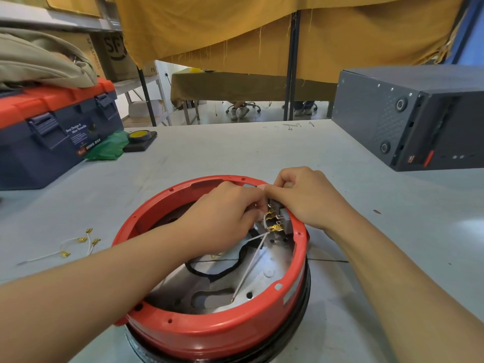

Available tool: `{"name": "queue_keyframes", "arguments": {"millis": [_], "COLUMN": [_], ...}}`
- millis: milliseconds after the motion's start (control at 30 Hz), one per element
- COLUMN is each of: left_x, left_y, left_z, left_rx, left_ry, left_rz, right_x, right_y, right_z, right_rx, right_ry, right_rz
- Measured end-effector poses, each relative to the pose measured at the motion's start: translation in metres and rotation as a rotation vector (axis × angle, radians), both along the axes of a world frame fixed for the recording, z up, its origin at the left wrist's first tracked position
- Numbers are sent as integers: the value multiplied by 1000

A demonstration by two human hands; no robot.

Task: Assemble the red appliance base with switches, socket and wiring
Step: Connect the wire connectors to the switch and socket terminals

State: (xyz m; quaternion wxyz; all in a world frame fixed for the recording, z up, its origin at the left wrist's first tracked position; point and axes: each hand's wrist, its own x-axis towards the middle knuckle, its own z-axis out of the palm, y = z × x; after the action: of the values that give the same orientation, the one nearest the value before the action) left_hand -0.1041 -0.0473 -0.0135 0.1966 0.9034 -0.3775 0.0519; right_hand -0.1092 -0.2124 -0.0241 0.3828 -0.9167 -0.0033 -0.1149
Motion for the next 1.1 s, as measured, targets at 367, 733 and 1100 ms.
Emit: {"name": "queue_keyframes", "arguments": {"millis": [367, 733, 1100], "left_x": [0, -2, -1], "left_y": [0, 1, 9], "left_z": [0, 3, 18], "left_rx": [-21, -58, -1], "left_ry": [8, 18, 263], "left_rz": [28, 28, 34], "right_x": [1, -2, -1], "right_y": [-1, -7, -10], "right_z": [1, 10, 4], "right_rx": [-29, 41, 182], "right_ry": [34, 156, 34], "right_rz": [6, 86, 143]}}
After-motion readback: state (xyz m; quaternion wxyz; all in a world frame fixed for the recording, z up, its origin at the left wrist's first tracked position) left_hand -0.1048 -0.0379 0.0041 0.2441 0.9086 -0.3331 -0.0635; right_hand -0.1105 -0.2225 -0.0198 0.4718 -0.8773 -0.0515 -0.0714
